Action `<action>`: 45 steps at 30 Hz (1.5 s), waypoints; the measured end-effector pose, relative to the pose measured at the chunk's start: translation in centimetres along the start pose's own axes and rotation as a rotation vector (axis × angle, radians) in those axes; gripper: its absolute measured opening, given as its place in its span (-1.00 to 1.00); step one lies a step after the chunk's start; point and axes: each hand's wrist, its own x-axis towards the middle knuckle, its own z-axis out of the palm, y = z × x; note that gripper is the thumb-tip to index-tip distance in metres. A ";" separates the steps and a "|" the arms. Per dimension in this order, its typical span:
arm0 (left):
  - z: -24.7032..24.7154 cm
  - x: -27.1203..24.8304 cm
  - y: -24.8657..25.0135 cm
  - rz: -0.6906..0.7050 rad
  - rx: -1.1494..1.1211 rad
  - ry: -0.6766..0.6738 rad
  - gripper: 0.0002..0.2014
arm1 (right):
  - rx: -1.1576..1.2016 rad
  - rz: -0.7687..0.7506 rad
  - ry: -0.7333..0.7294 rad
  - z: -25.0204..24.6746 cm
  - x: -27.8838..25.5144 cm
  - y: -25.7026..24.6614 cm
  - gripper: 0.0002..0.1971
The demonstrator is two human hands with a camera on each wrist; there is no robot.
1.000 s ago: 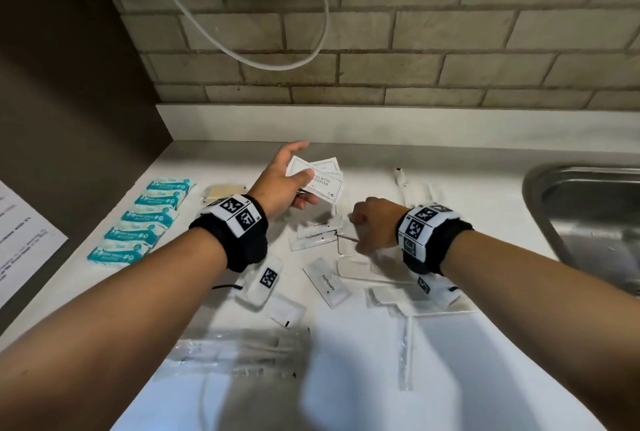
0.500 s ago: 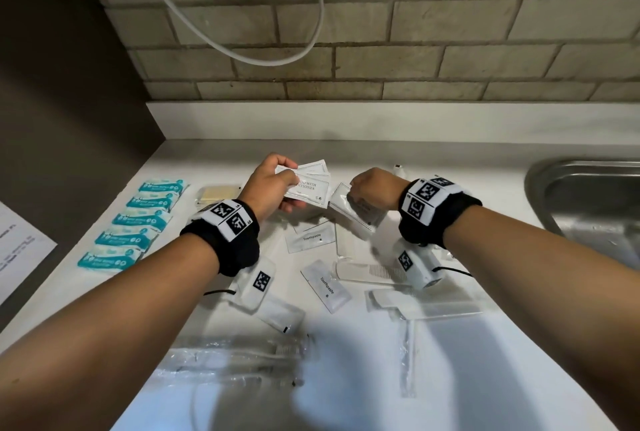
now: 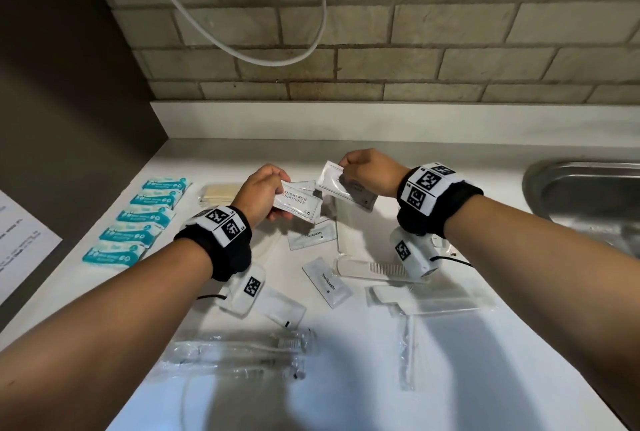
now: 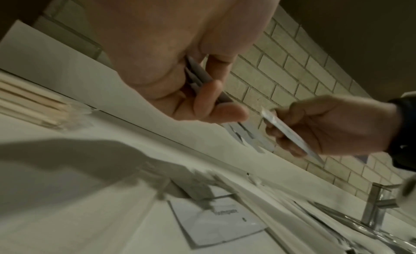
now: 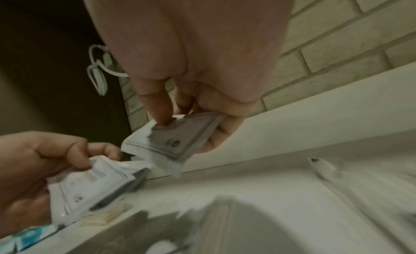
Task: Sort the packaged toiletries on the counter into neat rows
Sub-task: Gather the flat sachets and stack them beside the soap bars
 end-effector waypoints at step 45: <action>-13.3 -4.9 -0.6 -0.038 0.896 -0.504 -0.83 | -0.685 -0.155 -0.225 16.4 -0.4 -8.9 -0.50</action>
